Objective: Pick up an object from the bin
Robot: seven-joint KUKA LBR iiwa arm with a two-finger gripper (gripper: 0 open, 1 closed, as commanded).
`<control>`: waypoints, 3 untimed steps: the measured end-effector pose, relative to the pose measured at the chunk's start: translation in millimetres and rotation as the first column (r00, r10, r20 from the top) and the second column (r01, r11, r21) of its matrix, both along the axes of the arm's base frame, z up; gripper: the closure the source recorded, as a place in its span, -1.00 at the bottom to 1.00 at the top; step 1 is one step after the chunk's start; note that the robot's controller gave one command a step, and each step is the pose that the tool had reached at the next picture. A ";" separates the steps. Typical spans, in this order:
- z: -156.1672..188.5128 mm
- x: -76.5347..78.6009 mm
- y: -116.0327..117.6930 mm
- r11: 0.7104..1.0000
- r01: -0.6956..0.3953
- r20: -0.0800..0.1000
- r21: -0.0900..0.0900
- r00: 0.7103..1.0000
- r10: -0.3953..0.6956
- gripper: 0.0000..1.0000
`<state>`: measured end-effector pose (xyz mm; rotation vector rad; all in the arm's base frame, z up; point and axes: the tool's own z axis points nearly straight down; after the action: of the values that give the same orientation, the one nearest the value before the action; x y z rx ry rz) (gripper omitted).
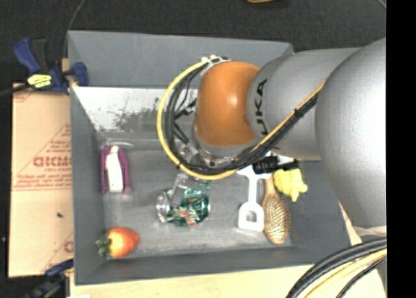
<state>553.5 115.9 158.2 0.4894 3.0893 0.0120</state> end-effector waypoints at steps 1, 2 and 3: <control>-88.8 2.7 -34.4 0.991 -0.137 -0.008 0.002 0.991 0.137 -1.00; -62.4 7.3 -20.9 1.000 0.026 0.020 0.006 0.999 -0.026 -1.00; -7.4 7.1 -45.6 0.996 -0.085 0.006 0.000 0.996 0.085 -1.00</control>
Offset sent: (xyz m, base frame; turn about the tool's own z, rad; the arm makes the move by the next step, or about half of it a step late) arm 0.0051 -0.0209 -0.0651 0.0290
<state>560.6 70.3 150.9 0.3568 3.1018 0.0156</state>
